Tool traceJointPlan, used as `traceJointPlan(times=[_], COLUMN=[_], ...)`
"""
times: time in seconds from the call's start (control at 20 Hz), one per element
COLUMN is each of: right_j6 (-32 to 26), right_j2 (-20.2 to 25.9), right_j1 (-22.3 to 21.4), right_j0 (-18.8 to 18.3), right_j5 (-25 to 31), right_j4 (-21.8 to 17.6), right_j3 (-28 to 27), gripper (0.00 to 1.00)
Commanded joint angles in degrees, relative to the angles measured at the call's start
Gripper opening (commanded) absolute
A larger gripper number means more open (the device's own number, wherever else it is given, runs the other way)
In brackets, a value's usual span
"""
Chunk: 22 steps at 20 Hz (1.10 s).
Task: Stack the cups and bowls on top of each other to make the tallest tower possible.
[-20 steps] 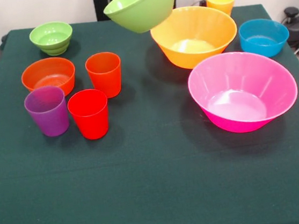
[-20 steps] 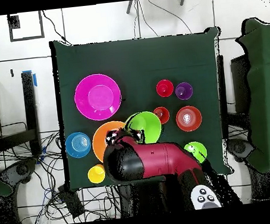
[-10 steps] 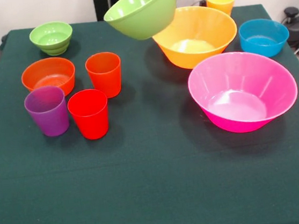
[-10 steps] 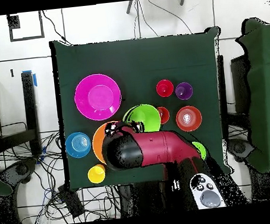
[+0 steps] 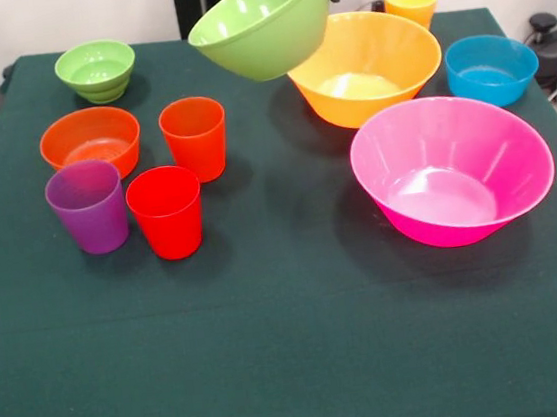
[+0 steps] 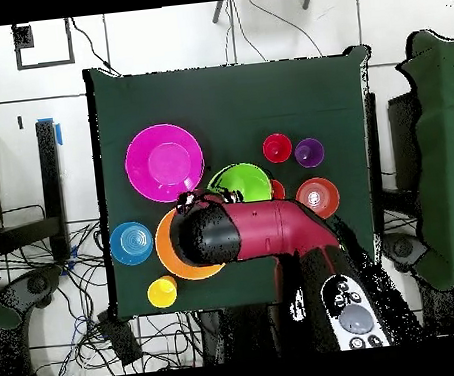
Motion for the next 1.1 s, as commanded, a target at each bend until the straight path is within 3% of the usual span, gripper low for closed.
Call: traceJointPlan(times=[0.05,0.4,1.1], right_j6=[-2.2,-2.3,-4.4], right_j2=[4.6,5.1,6.9], right_j1=[3.2,5.1,12.7], right_j0=[1.9,2.4,1.8], right_j5=[8.2,9.8,4.5], right_j4=[-1.3,-1.9,-4.9], right_j3=[-6.6,-10.0,-14.7], gripper=[0.0,0.0,0.0])
